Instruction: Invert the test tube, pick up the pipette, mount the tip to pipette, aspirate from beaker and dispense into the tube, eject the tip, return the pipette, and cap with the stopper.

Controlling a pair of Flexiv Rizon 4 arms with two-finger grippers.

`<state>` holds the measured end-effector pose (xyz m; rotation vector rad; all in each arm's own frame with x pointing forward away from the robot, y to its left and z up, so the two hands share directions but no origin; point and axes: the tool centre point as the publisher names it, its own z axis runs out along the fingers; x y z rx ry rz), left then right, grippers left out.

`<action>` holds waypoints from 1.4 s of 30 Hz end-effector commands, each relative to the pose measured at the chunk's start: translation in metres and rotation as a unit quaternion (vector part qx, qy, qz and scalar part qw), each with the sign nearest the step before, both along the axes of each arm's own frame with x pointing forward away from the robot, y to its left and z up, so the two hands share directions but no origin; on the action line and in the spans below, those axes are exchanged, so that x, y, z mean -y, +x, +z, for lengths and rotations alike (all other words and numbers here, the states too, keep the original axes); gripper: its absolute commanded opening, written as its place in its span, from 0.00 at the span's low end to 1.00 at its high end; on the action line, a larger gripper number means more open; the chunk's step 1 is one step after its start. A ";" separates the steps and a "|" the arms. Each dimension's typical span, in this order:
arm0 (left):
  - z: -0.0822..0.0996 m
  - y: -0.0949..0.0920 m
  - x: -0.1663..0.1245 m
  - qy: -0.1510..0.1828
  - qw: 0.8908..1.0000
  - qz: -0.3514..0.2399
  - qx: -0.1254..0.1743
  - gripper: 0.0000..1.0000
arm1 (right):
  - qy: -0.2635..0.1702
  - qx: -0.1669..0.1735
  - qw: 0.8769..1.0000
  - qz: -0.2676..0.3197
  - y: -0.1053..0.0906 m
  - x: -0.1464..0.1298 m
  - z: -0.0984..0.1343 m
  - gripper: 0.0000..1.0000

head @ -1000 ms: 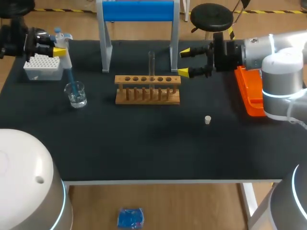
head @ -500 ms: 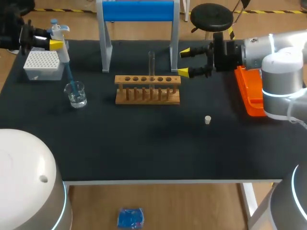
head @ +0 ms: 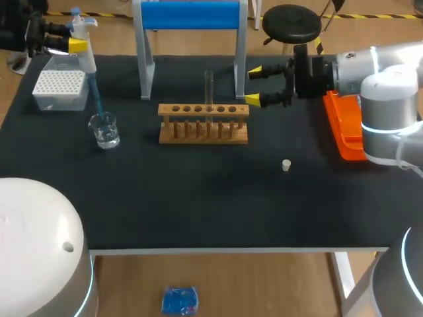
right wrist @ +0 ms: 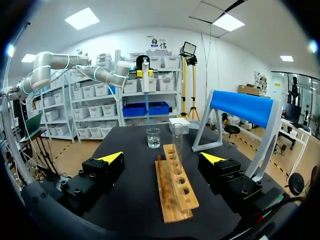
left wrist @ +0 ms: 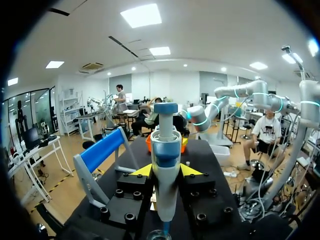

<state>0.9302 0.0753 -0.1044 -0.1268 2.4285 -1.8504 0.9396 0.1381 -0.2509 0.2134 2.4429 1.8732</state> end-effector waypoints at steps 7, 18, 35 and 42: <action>0.024 -0.007 0.004 0.007 1.000 0.009 0.007 0.00 | 0.000 0.001 1.000 -0.001 -0.001 0.000 -0.001 1.00; 0.023 -0.005 0.001 0.012 1.000 0.012 0.003 0.00 | 0.000 0.001 1.000 -0.001 -0.001 0.000 -0.001 1.00; 0.023 -0.005 0.001 0.012 1.000 0.012 0.003 0.00 | 0.000 0.001 1.000 -0.001 -0.001 0.000 -0.001 1.00; 0.036 -0.005 0.015 0.012 1.000 0.008 -0.002 0.00 | 0.000 0.001 1.000 -0.001 -0.001 0.000 -0.001 1.00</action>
